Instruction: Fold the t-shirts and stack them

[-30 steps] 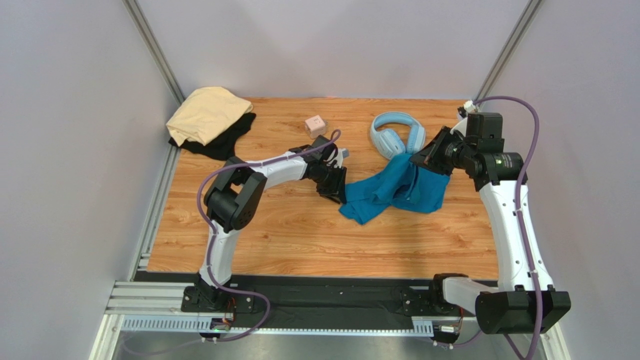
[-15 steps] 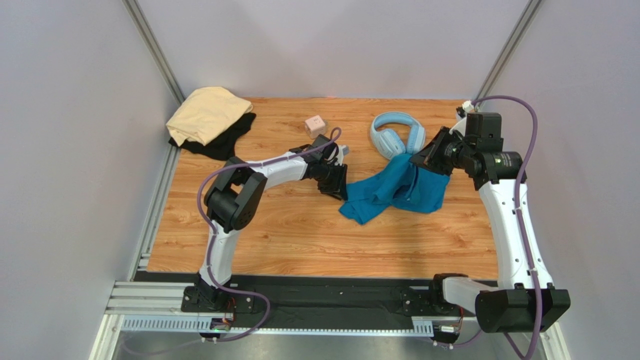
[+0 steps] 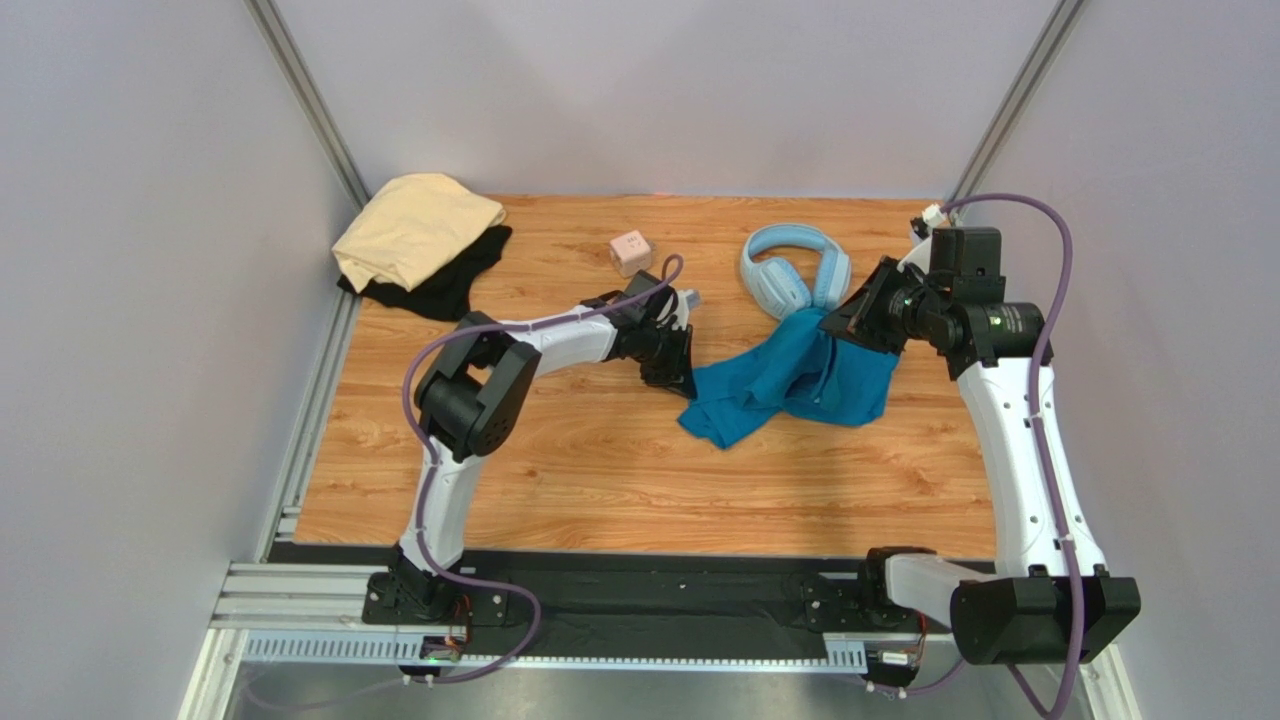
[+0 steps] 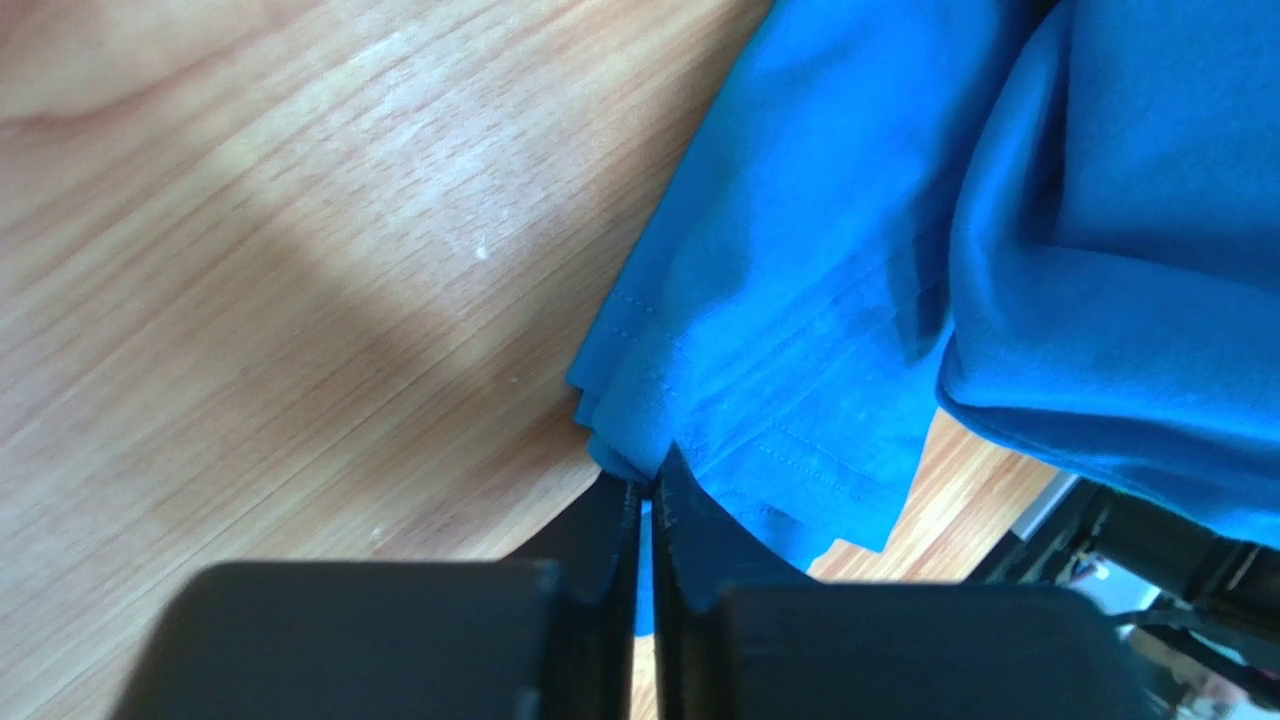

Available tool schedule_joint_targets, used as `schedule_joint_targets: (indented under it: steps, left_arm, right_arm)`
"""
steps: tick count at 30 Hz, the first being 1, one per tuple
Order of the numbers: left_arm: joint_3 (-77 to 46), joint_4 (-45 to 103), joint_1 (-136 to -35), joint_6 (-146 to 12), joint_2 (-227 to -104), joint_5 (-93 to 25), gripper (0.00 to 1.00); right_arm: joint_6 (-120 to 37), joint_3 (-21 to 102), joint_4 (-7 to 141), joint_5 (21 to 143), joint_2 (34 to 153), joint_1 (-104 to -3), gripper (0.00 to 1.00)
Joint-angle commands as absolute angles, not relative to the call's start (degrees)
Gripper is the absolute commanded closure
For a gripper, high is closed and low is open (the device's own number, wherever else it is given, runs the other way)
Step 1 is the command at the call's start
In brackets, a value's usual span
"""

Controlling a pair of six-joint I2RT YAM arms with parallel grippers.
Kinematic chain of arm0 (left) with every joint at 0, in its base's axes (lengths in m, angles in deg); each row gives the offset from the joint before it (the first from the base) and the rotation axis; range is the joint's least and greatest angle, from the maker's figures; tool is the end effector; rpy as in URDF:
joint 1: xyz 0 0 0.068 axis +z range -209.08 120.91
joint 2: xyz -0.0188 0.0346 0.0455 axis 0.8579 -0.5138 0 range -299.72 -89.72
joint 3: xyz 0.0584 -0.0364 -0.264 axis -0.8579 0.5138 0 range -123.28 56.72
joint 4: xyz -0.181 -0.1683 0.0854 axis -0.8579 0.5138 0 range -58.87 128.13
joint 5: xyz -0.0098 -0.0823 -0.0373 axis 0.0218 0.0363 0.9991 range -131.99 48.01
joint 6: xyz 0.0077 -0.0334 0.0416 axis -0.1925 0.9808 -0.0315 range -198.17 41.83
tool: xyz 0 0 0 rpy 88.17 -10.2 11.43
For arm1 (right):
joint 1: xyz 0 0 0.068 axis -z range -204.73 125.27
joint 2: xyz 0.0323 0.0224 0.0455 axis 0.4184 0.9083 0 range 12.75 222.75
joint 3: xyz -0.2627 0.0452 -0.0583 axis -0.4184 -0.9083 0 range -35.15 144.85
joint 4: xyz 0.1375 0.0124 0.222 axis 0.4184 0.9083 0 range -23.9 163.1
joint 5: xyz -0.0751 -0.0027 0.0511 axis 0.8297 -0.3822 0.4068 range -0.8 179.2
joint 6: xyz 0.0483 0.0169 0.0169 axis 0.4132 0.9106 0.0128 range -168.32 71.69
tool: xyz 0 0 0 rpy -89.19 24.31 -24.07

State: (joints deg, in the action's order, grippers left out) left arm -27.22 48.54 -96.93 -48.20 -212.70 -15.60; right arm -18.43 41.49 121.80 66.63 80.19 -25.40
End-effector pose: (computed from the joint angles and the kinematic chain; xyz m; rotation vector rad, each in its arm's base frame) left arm 0.3459 -0.2887 0.1391 0.3811 2.7178 -0.9933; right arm 0.2242 0.0162 0.3783 0.4231 2.3849 0.7185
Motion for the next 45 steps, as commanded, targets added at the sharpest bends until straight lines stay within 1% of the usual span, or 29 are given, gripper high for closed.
schedule_joint_targets:
  steps: [1,4,6,7,9,13,17,22,24,26,27,36,39,42,45]
  left_arm:
    - [-26.9,49.0,-97.8,-48.6,-215.2,-15.4,1.00]
    - [-27.1,51.3,-97.9,-50.0,-214.1,-17.8,1.00]
    - [-26.8,53.4,-97.8,-52.2,-211.1,-20.1,1.00]
    - [-26.6,54.0,-97.2,-52.4,-208.6,-22.0,1.00]
    - [-24.8,54.0,-95.9,-51.3,-205.4,-22.0,1.00]
    - [-19.5,53.0,-89.3,-49.1,-193.4,-21.4,1.00]
    - [-23.9,65.6,-84.2,-53.8,-185.3,-24.9,1.00]
    - [-24.3,71.6,-77.2,-55.9,-173.0,-25.0,1.00]
    - [-25.7,73.9,-75.7,-56.2,-170.4,-25.8,1.00]
    - [-29.5,77.9,-74.5,-56.8,-169.4,-27.6,1.00]
    - [-30.3,78.5,-74.4,-56.7,-169.2,-29.5,1.00]
    - [-38.2,81.5,-72.7,-52.1,-165.5,-34.4,1.00]
    - [-44.3,84.4,-71.6,-51.8,-164.5,-37.7,1.00]
    - [-48.0,85.9,-70.5,-51.7,-162.8,-40.6,1.00]
    - [-52.3,88.5,-70.4,-52.7,-161.6,-44.4,1.00]
  right_arm:
    - [-19.4,42.5,121.6,66.8,80.2,-25.3,1.00]
    - [-19.7,42.3,121.6,67.0,80.0,-25.3,1.00]
    - [-20.0,42.4,121.6,67.7,79.9,-25.3,1.00]
    - [-20.1,42.5,121.5,67.9,79.9,-25.3,1.00]
    - [-19.8,43.7,121.0,67.8,80.2,-23.6,1.00]
    - [-17.6,46.2,118.3,66.5,80.2,-22.4,1.00]
    - [-17.2,49.1,116.1,66.3,80.6,-22.1,1.00]
    - [-17.6,55.4,115.9,65.7,82.3,-21.5,1.00]
    - [-17.4,57.6,115.9,66.1,82.6,-21.3,1.00]
    - [-17.4,60.5,115.5,66.2,83.1,-20.8,1.00]
    - [-17.3,61.3,115.5,66.2,83.7,-20.4,1.00]
    - [-15.9,68.2,115.2,66.2,86.0,-18.9,1.00]
    - [-15.3,70.3,115.2,66.6,85.9,-18.3,1.00]
    - [-12.6,71.8,115.5,64.3,84.0,-17.5,1.00]
    - [-12.6,72.8,114.6,66.3,80.4,-17.3,1.00]
